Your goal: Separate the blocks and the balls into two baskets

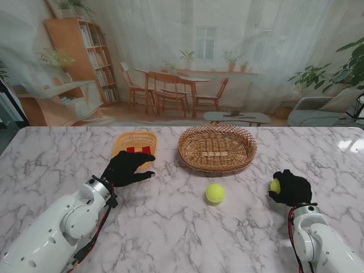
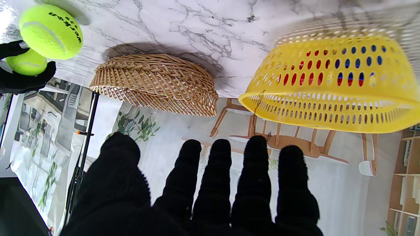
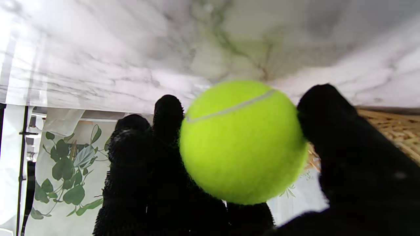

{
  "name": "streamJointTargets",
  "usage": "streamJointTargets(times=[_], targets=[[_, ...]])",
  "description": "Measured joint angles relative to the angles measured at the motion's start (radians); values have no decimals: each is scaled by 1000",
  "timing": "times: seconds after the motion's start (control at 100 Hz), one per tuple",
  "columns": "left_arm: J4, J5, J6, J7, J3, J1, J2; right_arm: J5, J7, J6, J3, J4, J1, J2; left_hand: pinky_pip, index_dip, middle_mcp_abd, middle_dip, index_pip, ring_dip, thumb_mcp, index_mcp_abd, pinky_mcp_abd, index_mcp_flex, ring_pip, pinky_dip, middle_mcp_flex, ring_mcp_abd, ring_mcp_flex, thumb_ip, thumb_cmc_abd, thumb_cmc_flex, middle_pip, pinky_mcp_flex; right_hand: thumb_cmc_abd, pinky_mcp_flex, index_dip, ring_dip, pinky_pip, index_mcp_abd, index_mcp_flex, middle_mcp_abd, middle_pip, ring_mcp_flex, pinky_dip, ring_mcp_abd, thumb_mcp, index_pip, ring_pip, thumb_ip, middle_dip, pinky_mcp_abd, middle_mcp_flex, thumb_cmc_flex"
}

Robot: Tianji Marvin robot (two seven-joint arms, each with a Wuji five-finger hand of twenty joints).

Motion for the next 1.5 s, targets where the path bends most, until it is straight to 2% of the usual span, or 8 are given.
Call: streamJointTargets(times=[0.18,0.23,0.3,0.53,0.78,1.06,1.5], targets=[[1,0,1,-2,2,-2,0,-16,5,-13,29,-50,-18,0,0,0,0,0,0,0,0,0,0,0,0,0,0,0,0,0,0,0,0,0,0,2,-15,0,4,0,0,0,0,6,1,1,-1,14,0,-1,1,0,2,0],[2,1,1,-2,2,-2,0,-18,4,-18,35,-58,-20,-1,0,0,0,0,0,0,0,0,0,0,0,0,0,0,0,0,0,0,0,0,-8,3,-26,0,4,0,0,1,0,6,1,3,-12,18,0,-20,1,1,2,18],[4,1,1,2,3,-3,0,-23,4,-26,43,-67,-23,-1,0,0,0,0,0,0,0,0,0,0,0,0,0,0,0,0,0,0,0,0,-9,7,-37,0,5,0,0,6,0,14,1,4,-15,26,0,-28,1,1,2,25],[24,2,-6,42,14,-12,-1,-18,15,-47,63,-99,-29,-2,0,0,-6,10,0,10,0,0,0,0,0,1,13,-1,10,0,0,0,1,0,-9,9,-44,0,6,0,0,9,0,15,1,4,-15,27,0,-31,1,1,2,29],[24,2,-6,31,13,-13,-2,4,81,-89,62,-138,-4,-2,0,0,-10,11,6,12,0,0,0,1,0,1,13,-1,11,0,0,0,2,0,-9,9,-51,0,6,0,0,11,0,15,1,6,-25,31,0,-37,1,2,2,38],[25,1,-7,31,14,-12,-2,36,153,-121,-11,-150,92,4,0,0,-10,11,10,12,0,0,0,1,0,1,13,-1,11,0,0,0,2,0,-9,9,-63,0,6,0,0,11,0,15,1,7,-25,39,0,-38,1,3,2,38],[25,-2,-10,23,16,-12,-1,86,249,-144,-165,-100,272,4,0,0,-10,11,12,12,0,0,0,2,0,1,13,-1,11,0,0,0,2,0,-9,9,-64,0,6,-1,0,11,0,15,1,7,-25,39,-1,-38,1,4,2,38]])
